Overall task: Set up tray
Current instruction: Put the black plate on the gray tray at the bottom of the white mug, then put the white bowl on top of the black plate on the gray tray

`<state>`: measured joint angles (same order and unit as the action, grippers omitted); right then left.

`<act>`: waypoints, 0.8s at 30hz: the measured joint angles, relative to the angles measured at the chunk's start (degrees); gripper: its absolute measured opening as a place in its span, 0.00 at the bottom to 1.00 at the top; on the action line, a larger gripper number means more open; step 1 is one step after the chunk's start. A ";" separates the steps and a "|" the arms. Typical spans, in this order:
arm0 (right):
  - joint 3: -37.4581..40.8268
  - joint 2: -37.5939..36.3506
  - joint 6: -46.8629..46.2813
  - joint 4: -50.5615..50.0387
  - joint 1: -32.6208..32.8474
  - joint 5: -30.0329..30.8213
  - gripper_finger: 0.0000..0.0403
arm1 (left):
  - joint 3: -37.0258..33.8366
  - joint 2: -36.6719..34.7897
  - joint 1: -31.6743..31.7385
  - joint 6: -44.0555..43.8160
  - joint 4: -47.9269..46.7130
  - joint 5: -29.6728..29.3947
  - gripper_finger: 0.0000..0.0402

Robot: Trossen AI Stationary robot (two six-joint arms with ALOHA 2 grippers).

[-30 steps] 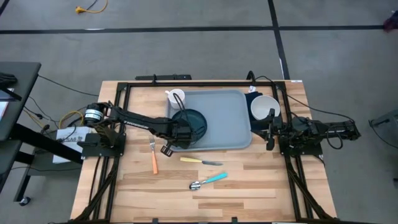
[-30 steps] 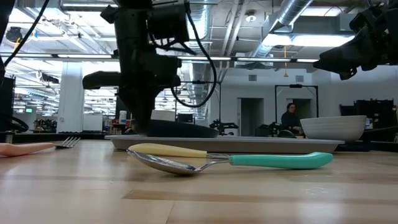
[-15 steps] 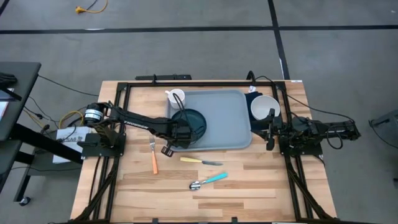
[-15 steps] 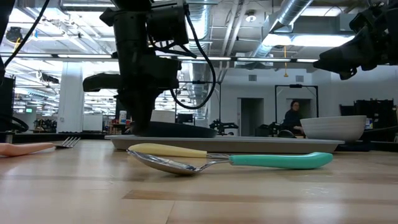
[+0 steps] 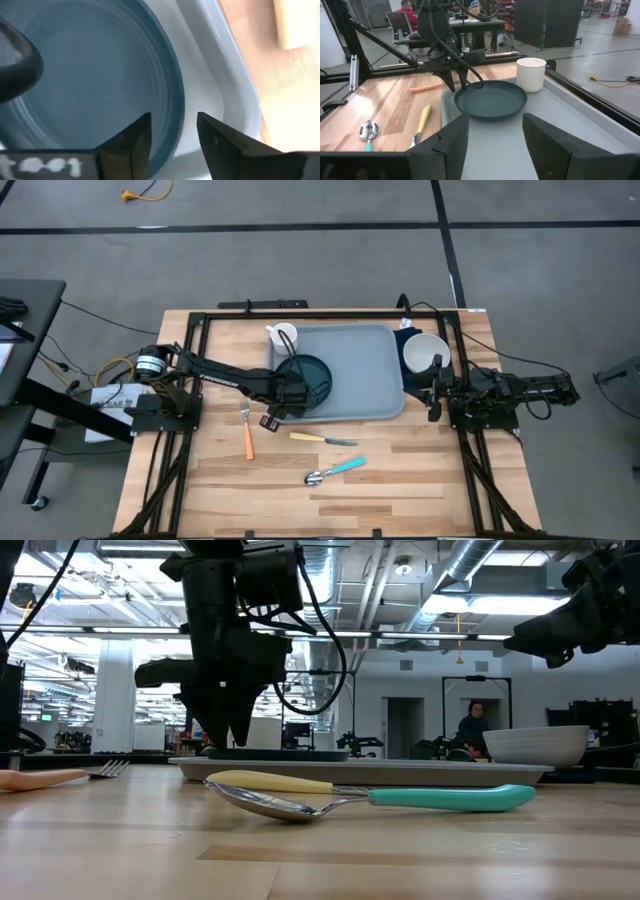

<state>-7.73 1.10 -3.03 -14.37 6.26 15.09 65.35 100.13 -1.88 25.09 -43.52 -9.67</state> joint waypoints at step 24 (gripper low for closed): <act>-13.32 16.15 -2.13 1.35 -0.48 23.99 0.44 | -34.99 -50.13 15.71 -14.92 46.60 41.12 0.40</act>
<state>-21.05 17.25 -5.16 -13.02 5.78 39.08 30.36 50.00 13.83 10.17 3.08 31.45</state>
